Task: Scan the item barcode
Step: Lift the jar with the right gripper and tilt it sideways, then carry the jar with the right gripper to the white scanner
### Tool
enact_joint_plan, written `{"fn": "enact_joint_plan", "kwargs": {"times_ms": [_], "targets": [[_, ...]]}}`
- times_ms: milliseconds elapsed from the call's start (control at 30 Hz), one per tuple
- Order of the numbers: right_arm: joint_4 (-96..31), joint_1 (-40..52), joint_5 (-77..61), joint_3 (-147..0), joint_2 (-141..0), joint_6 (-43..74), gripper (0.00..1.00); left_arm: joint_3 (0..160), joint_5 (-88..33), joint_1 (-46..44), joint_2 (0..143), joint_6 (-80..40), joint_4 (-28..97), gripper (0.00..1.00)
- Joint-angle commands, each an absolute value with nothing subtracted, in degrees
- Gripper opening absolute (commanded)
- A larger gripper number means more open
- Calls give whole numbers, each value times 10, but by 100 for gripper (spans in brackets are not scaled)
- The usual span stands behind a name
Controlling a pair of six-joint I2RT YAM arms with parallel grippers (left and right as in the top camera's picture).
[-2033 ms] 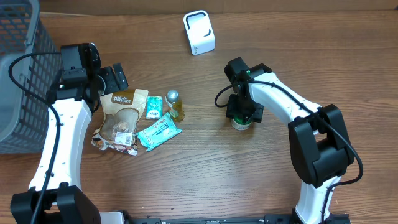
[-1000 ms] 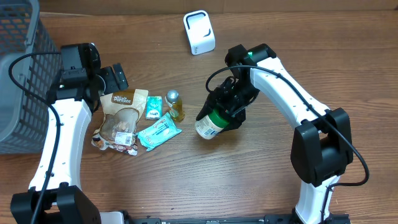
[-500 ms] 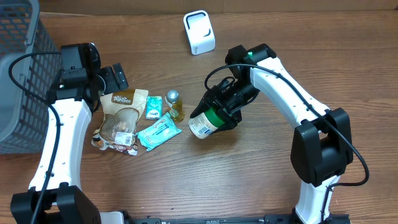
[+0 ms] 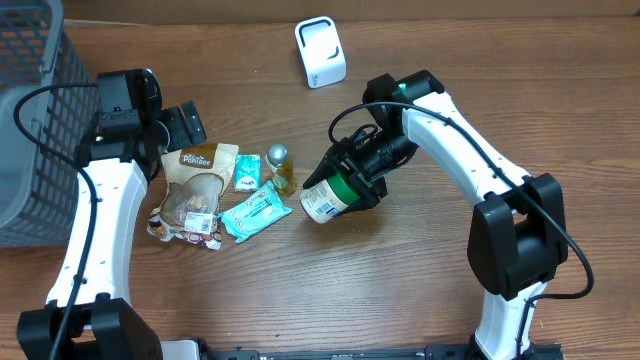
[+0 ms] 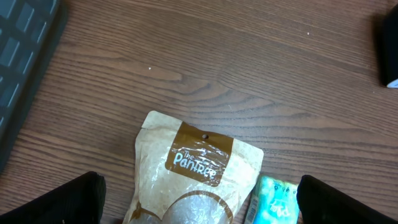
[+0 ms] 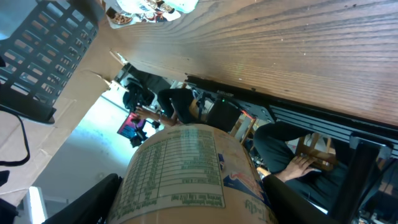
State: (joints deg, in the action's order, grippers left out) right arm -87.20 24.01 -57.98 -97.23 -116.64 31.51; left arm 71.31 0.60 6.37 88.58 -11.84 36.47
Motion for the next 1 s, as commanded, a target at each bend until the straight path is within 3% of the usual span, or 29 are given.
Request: {"fn": "enact_joint_plan", "kwargs": {"times_ms": [0,633,967], "targets": [[-874,239,-608,-988,-1164,317,62,717,2,63,888,-116,364,100],[-861,239,-600,-988,-1164,317,62,717,2,63,888,-116,364,100],[-841,239,-450,-988,-1164,317,66,717,2,63,888,-116,364,100]]}}
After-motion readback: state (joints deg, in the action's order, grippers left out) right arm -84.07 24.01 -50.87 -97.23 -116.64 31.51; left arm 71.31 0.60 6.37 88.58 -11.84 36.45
